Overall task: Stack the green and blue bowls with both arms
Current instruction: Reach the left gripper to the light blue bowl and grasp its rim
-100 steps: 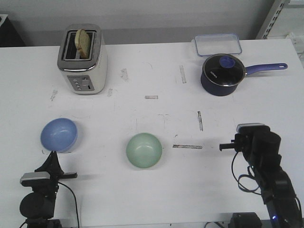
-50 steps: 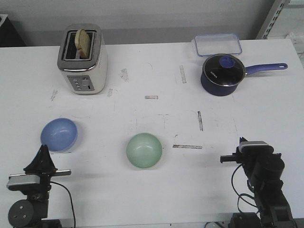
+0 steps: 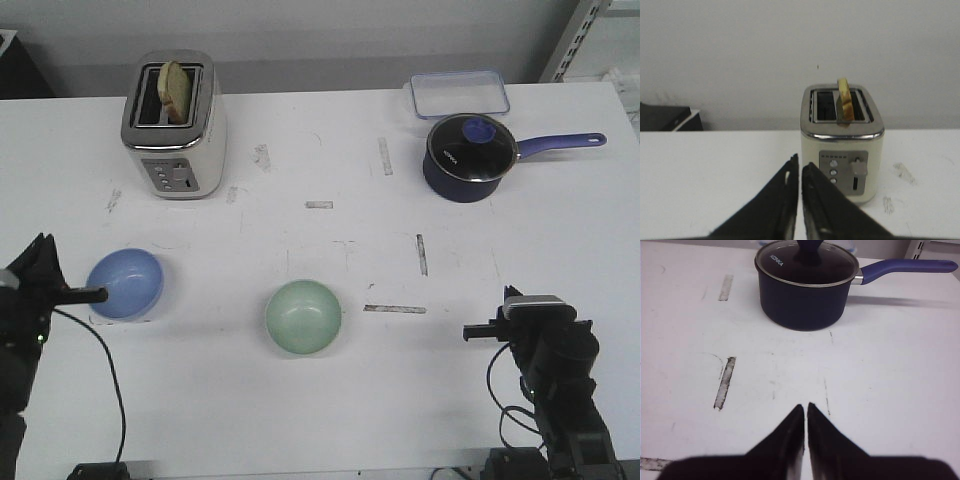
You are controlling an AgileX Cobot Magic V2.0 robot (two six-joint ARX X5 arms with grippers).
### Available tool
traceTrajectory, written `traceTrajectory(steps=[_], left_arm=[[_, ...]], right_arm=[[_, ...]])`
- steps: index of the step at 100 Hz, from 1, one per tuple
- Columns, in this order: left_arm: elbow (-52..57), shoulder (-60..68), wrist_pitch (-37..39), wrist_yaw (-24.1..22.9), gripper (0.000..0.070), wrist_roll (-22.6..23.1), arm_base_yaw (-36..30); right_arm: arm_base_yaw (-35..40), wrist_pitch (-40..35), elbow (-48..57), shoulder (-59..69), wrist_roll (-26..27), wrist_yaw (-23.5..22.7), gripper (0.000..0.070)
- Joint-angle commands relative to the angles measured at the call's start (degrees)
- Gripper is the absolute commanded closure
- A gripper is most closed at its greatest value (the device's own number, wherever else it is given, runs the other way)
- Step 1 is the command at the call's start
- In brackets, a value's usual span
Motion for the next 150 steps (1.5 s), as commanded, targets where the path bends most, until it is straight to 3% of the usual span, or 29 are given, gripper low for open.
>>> traceTrajectory(steps=[1, 17, 27, 44, 64, 98, 124, 137, 150], left_arm=[[2.5, 4.8, -2.9, 0.1, 0.0513, 0.2, 0.0], [3.9, 12.3, -6.4, 0.1, 0.0214, -2.5, 0.0], [3.9, 15.9, -8.4, 0.1, 0.0125, -4.5, 0.4], [3.9, 21.8, -14.0, 1.7, 0.0125, -4.9, 5.4], [3.9, 28.3, -20.3, 13.6, 0.0128, -7.2, 15.1], [3.9, 40.7, -20.4, 10.9, 0.0129, -2.7, 18.3], [3.9, 48.4, -19.8, 10.3, 0.015, -2.7, 18.3], [3.9, 49.7, -19.8, 10.3, 0.0285, -2.7, 18.3], [3.9, 49.6, -18.6, 10.3, 0.0507, -2.7, 18.3]], right_arm=[[0.0, 0.9, -0.1, 0.2, 0.0, 0.0, 0.07], [0.0, 0.9, -0.1, 0.2, 0.0, 0.0, 0.07], [0.0, 0.9, -0.1, 0.2, -0.1, 0.0, 0.07], [0.0, 0.9, -0.1, 0.2, -0.2, 0.0, 0.07], [0.0, 0.9, -0.1, 0.3, -0.5, 0.0, 0.07], [0.0, 1.3, -0.1, 1.8, -0.5, 0.0, 0.07], [0.0, 1.3, -0.1, 1.8, -0.5, 0.0, 0.07], [0.0, 1.3, -0.1, 1.8, -0.5, 0.0, 0.07], [0.0, 1.3, -0.1, 1.8, -0.5, 0.0, 0.07]])
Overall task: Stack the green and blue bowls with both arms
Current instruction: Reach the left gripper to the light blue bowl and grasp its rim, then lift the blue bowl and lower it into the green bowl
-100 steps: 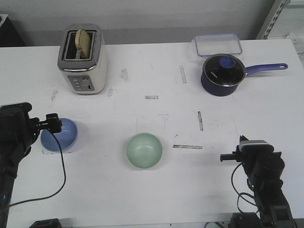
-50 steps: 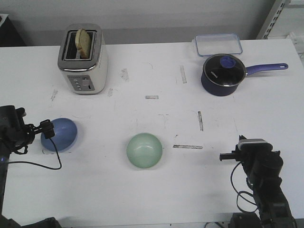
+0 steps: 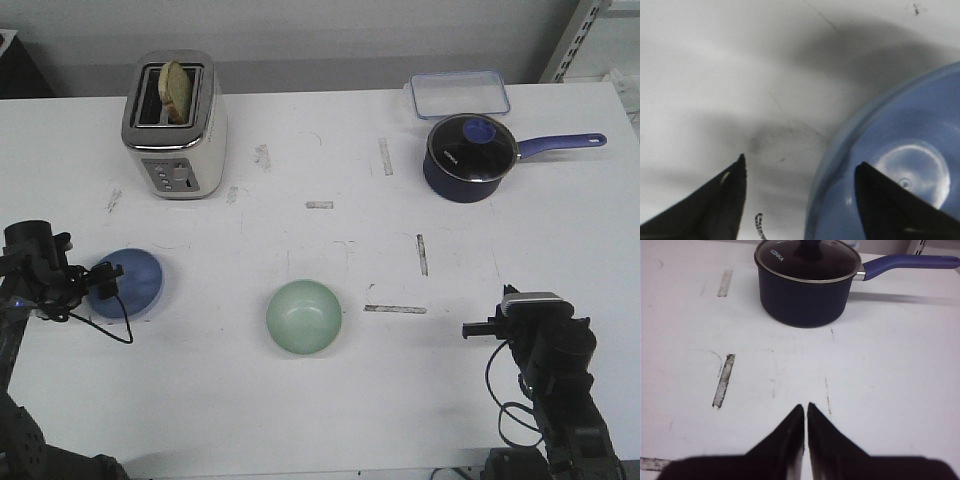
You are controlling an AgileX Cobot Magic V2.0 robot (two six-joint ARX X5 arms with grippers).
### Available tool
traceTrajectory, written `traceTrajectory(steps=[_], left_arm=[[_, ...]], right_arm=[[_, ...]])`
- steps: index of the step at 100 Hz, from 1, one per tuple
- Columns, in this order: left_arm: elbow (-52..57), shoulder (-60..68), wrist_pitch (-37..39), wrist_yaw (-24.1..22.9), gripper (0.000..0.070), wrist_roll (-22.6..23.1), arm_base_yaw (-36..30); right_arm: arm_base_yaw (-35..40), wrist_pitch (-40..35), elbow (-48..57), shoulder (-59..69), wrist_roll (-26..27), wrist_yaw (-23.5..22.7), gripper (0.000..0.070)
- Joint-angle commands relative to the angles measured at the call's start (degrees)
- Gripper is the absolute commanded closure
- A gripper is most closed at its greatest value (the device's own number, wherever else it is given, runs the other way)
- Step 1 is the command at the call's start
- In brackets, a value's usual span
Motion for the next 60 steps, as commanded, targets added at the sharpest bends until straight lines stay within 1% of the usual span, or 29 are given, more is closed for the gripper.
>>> traceTrajectory(steps=[1, 7, 24, 45, 60], left_arm=[[1.0, 0.6, 0.2, 0.0, 0.0521, 0.3, 0.2], [1.0, 0.6, 0.2, 0.0, 0.0591, 0.2, 0.2], [1.0, 0.4, 0.2, 0.0, 0.0699, 0.2, 0.2], [2.4, -1.5, 0.2, 0.0, 0.07, -0.5, 0.0], [6.1, -4.3, -0.5, 0.0, 0.07, -2.6, -1.0]], right_arm=[[0.0, 0.7, -0.1, 0.2, -0.4, 0.0, 0.07], [0.0, 0.7, -0.1, 0.2, -0.4, 0.0, 0.07], [0.0, 0.7, -0.1, 0.2, -0.4, 0.0, 0.07], [0.0, 0.7, -0.1, 0.2, -0.4, 0.0, 0.07], [0.0, 0.7, -0.1, 0.3, -0.4, 0.0, 0.07]])
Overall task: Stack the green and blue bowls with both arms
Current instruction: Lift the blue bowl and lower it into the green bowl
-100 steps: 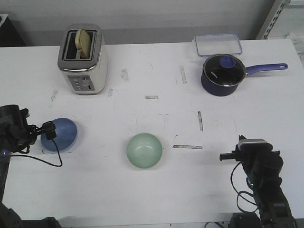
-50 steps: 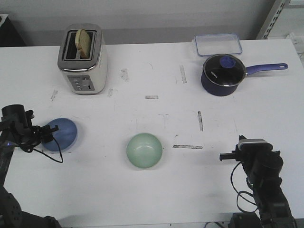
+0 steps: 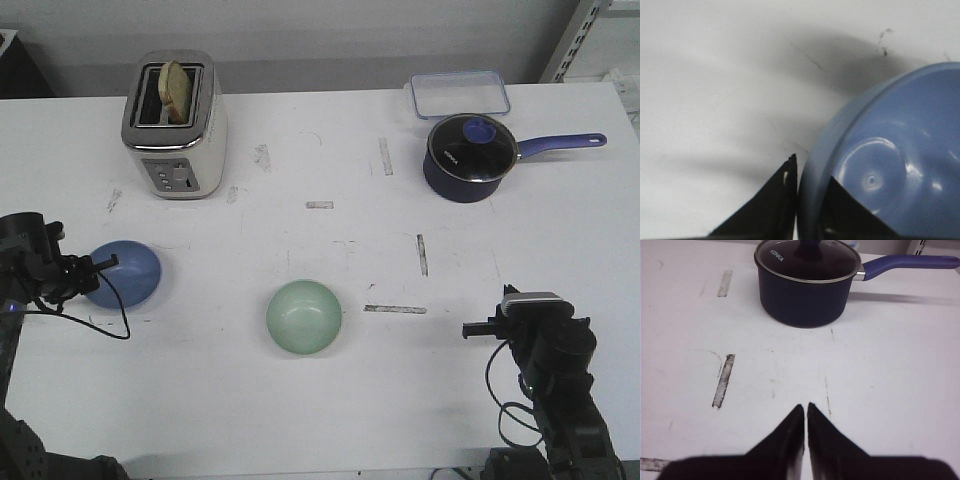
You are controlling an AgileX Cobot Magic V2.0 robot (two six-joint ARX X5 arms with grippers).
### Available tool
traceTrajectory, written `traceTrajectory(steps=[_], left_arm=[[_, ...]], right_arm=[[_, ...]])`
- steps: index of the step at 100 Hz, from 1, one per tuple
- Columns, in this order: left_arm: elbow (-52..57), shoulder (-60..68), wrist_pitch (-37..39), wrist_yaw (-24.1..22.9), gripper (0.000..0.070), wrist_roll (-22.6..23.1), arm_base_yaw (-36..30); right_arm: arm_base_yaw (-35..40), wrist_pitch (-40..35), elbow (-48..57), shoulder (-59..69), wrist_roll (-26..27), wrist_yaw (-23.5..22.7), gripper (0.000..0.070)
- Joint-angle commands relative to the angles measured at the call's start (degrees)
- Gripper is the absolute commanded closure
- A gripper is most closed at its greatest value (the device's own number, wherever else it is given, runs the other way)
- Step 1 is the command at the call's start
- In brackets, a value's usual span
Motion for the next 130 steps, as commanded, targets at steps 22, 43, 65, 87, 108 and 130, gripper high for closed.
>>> traceTrajectory(steps=[22, 43, 65, 87, 108, 130], left_arm=[[7.4, -8.0, -0.1, 5.2, 0.07, -4.1, -6.0], [7.4, -12.6, 0.2, 11.0, 0.07, -8.0, -17.8], [7.4, -12.0, -1.2, 11.0, 0.07, -9.8, -35.5], [7.4, -6.9, -1.4, 10.8, 0.07, -9.6, -49.4], [7.4, 0.0, -0.6, 10.2, 0.07, -9.5, -53.8], [7.4, 3.0, -0.9, 5.3, 0.07, -9.3, -54.1]], right_arm=[[0.0, 0.7, -0.1, 0.3, -0.3, 0.0, 0.07], [0.0, 0.7, -0.1, 0.3, -0.3, 0.0, 0.07], [0.0, 0.6, -0.1, 0.3, -0.3, 0.0, 0.07], [0.0, 0.7, -0.1, 0.2, -0.2, 0.0, 0.07], [0.0, 0.7, -0.1, 0.2, -0.2, 0.0, 0.07], [0.0, 0.6, -0.1, 0.2, -0.2, 0.0, 0.07]])
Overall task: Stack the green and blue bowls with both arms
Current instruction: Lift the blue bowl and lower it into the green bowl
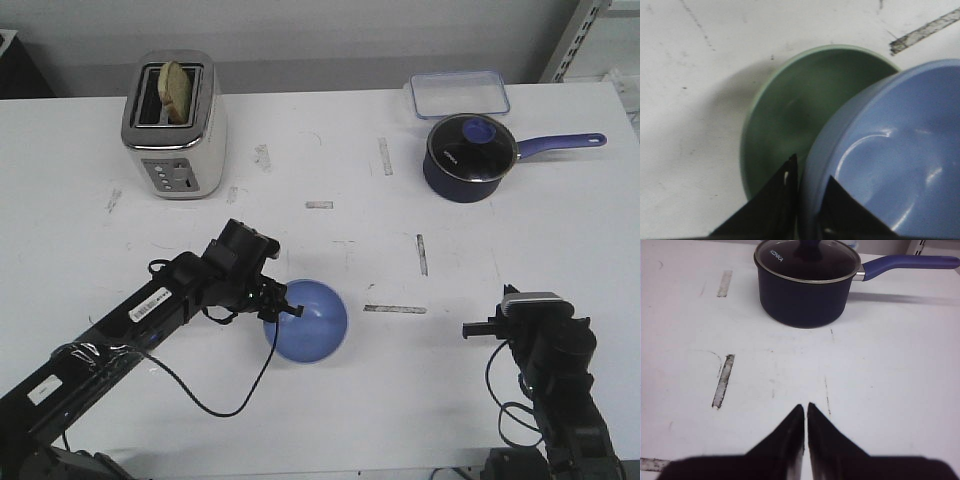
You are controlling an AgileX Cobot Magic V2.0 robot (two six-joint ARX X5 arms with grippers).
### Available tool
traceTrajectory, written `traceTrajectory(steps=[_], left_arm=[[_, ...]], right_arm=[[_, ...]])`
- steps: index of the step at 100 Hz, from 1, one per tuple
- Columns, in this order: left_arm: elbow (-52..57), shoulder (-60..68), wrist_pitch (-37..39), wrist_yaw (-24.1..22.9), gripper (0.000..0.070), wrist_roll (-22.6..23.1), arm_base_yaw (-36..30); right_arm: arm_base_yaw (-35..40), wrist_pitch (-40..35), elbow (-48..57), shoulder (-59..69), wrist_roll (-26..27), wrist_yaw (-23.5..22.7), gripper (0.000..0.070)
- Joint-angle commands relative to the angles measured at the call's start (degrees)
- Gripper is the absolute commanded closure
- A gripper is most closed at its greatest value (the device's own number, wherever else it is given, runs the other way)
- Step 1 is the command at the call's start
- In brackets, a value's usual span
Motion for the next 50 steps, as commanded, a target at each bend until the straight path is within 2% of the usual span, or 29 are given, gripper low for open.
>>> traceTrajectory(steps=[1, 25, 30, 35, 50], left_arm=[[0.9, 0.6, 0.2, -2.2, 0.0699, 0.1, -0.4], [0.9, 0.6, 0.2, -3.1, 0.0696, 0.0, -0.4], [0.9, 0.6, 0.3, -3.0, 0.0671, -0.1, -0.4], [0.9, 0.6, 0.5, -3.0, 0.0587, -0.4, -0.4], [1.0, 0.5, 1.6, -3.0, 0.0271, -0.4, -0.3]], right_arm=[[0.0, 0.6, -0.1, 0.2, -0.2, 0.0, 0.07], [0.0, 0.6, -0.1, 0.2, -0.2, 0.0, 0.07], [0.0, 0.6, -0.1, 0.2, -0.2, 0.0, 0.07], [0.0, 0.6, -0.1, 0.2, -0.2, 0.0, 0.07], [0.0, 0.6, -0.1, 0.2, -0.2, 0.0, 0.07]])
